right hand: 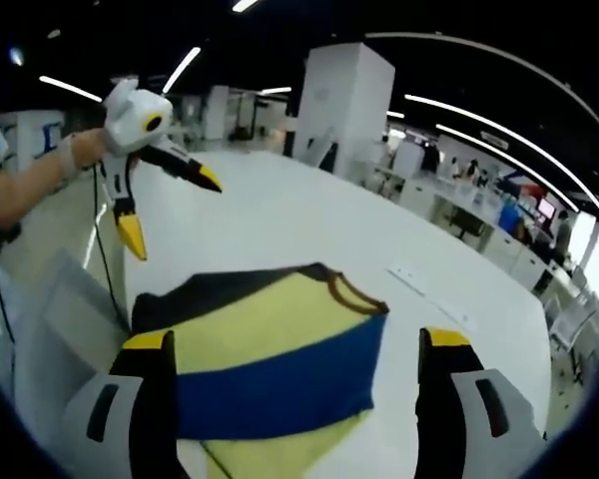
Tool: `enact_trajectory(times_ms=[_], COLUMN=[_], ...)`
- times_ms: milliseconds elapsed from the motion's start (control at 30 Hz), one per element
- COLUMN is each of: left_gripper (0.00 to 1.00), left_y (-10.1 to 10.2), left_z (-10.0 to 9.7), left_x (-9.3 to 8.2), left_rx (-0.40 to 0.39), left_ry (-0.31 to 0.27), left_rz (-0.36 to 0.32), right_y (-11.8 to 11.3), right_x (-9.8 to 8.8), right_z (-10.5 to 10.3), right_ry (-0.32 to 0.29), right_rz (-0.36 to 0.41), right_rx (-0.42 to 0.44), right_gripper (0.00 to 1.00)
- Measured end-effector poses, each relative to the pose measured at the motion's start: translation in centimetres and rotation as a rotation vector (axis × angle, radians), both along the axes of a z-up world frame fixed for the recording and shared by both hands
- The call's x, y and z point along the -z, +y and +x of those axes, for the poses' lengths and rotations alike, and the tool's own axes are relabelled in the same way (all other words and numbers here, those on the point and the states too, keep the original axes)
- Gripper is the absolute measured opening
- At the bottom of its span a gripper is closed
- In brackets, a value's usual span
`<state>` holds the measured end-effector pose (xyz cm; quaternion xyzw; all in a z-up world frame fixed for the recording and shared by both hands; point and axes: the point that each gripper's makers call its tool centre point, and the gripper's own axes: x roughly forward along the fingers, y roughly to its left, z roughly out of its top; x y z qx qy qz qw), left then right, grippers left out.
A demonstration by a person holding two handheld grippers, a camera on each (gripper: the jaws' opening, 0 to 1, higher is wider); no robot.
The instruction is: Fold the garment on the visible template until the final outline fits inside the template.
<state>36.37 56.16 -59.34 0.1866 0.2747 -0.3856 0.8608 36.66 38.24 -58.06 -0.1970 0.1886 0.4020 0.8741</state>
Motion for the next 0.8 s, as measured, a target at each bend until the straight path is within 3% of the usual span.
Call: enact_trajectory(times_ms=[167,367,700,800], left_gripper=[1.0,1.0,1.0,1.0], left_y=[-0.2,-0.3,0.0,0.5], left_z=[-0.6,-1.1,-2.4,-2.8], left_x=[-0.1,-0.6,-0.7,-0.6], left_rx=[0.009,-0.01,-0.015,-0.028], left_ry=[0.002,-0.004,-0.006,-0.016], left_rz=[-0.011,-0.029,-0.024,0.013], right_y=[-0.5,-0.8,-0.6,-0.5], right_x=[0.0,0.4,0.5,0.9], right_z=[-0.6,-1.8,-3.0,-3.6], right_ry=[0.008,-0.007,0.017,0.03], right_rz=[0.02,-0.044,0.005,0.0], right_rx=[0.026,0.024,0.03,0.025], right_gripper=[1.0,1.0,1.0,1.0])
